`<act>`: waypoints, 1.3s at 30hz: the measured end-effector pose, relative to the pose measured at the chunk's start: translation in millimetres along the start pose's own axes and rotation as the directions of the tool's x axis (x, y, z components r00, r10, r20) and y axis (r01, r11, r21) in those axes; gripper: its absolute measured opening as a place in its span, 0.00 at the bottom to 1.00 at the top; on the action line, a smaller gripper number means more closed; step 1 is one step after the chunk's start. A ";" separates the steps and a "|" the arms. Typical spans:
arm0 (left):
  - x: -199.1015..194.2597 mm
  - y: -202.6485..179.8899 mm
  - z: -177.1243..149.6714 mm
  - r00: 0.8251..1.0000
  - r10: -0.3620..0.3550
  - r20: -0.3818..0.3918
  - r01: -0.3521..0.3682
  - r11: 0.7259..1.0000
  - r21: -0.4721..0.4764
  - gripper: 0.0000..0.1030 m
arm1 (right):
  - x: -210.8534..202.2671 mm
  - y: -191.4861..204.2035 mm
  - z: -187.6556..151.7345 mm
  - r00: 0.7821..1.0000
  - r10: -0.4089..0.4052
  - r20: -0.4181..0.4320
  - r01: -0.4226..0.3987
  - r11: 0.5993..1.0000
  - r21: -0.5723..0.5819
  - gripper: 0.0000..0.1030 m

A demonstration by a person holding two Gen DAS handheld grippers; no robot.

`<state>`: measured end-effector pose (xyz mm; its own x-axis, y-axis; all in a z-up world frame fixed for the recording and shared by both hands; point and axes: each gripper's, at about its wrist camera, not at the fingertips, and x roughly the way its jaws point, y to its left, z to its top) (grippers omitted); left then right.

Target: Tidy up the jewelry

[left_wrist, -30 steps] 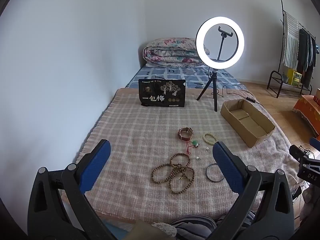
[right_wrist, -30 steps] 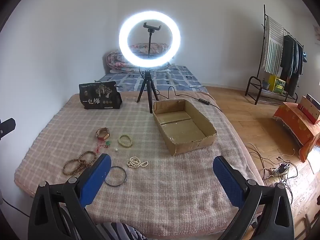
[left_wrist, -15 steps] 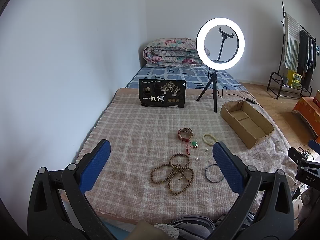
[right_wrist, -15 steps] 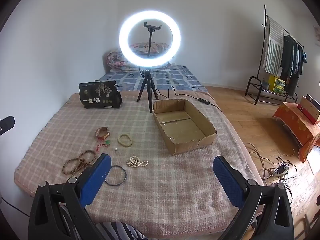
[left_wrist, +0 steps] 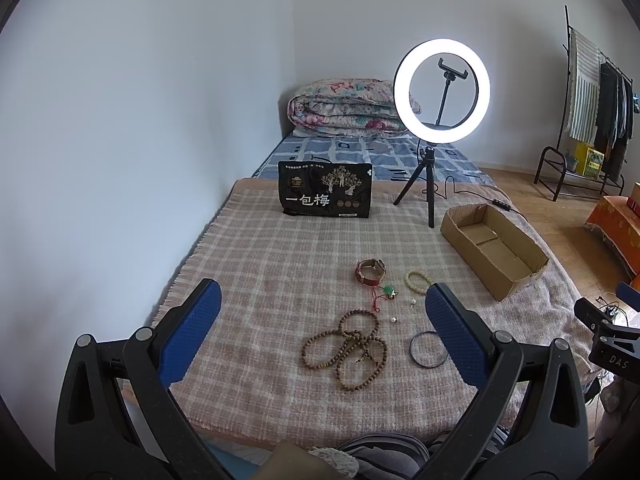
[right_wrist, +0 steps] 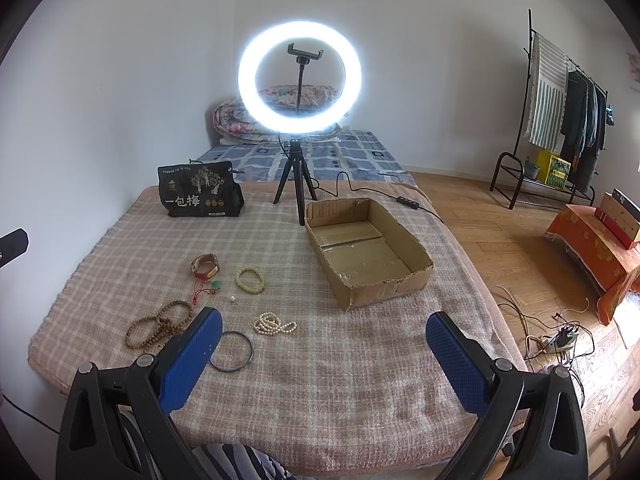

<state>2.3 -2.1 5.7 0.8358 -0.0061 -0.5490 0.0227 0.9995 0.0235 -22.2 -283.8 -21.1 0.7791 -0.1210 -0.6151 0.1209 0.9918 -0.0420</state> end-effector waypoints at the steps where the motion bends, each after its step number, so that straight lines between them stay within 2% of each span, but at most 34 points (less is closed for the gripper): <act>1: -0.1 0.1 0.1 1.000 0.000 0.000 0.000 1.000 0.000 1.00 | 0.1 0.0 0.1 1.000 0.001 0.000 -0.001 1.000 0.000 1.00; 39: -0.9 2.0 -0.5 1.000 -0.003 0.003 0.003 1.000 -0.008 1.00 | 3.0 4.6 -3.6 1.000 -0.003 -0.007 0.003 1.000 -0.005 1.00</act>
<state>1.3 -0.1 5.8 0.8374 -0.0092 -0.5465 0.0211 0.9997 0.0155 -21.5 -279.4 -26.0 0.7744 -0.1240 -0.6204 0.1206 0.9916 -0.0478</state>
